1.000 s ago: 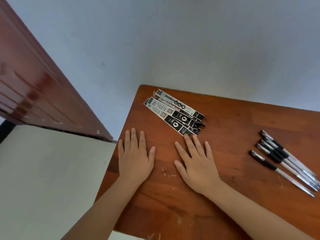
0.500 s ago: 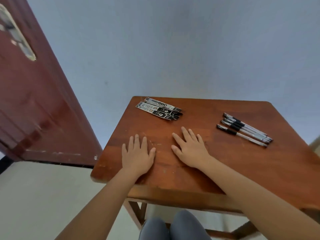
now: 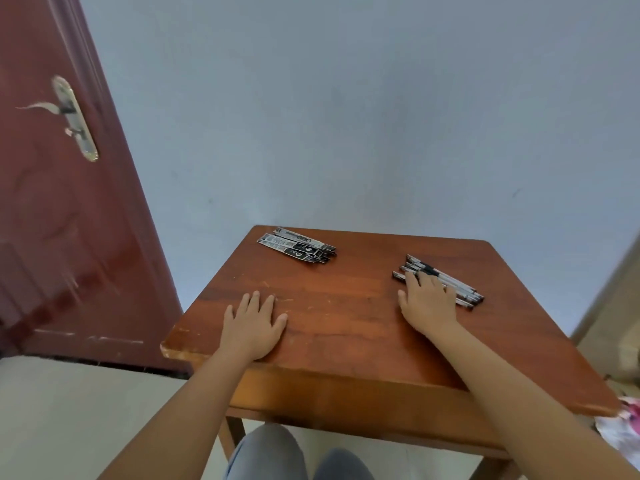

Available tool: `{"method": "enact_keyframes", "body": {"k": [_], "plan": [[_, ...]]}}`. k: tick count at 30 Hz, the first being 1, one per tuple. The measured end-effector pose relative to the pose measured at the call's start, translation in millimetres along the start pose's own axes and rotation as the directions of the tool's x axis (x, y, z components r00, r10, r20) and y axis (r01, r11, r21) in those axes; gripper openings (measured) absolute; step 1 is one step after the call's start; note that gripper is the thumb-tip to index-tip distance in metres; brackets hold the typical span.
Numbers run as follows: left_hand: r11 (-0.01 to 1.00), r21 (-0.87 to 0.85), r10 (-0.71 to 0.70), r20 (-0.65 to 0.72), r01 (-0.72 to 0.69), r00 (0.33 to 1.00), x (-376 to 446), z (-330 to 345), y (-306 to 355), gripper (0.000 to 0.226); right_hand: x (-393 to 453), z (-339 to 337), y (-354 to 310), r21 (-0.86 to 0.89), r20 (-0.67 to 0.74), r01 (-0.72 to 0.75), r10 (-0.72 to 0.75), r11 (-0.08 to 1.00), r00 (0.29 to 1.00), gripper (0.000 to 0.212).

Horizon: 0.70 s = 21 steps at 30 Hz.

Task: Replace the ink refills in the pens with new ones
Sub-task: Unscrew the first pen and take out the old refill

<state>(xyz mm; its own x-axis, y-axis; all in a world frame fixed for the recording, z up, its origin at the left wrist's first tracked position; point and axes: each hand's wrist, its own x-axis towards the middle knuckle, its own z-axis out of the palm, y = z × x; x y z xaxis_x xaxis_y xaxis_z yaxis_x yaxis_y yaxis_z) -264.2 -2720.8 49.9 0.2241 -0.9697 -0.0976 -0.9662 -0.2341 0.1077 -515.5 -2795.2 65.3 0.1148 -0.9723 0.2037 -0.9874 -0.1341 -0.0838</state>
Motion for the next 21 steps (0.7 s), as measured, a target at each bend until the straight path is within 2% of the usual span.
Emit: {"method": "enact_keyframes", "body": {"k": [3,6,13,16,19,21], "plan": [[1.0,0.004,-0.001,0.003,0.001,1.0,0,2,0,0.055,11,-1,9,-0.058,0.074,-0.042,0.047,0.997,0.996,0.038],[1.0,0.011,-0.001,-0.006,0.001,1.0,0,3,1,0.055,19,-6,12,-0.068,0.11,-0.026,0.034,0.997,0.993,0.033],[1.0,0.019,0.002,-0.011,-0.002,1.0,3,2,1,0.056,23,-16,-7,0.198,0.295,-0.027,-0.033,0.98,0.955,0.05],[1.0,0.011,0.008,-0.005,-0.008,1.0,3,2,1,0.056,11,-24,-25,0.383,0.267,-0.002,-0.108,0.924,0.958,0.06],[1.0,0.017,0.004,0.013,-0.005,1.0,3,0,2,0.056,1,-32,-40,0.607,0.182,0.034,-0.181,0.794,0.966,0.072],[0.999,0.037,-0.002,0.029,0.001,1.0,3,-3,4,0.056,-1,-36,-46,0.695,0.107,0.069,-0.198,0.716,0.974,0.077]]}}
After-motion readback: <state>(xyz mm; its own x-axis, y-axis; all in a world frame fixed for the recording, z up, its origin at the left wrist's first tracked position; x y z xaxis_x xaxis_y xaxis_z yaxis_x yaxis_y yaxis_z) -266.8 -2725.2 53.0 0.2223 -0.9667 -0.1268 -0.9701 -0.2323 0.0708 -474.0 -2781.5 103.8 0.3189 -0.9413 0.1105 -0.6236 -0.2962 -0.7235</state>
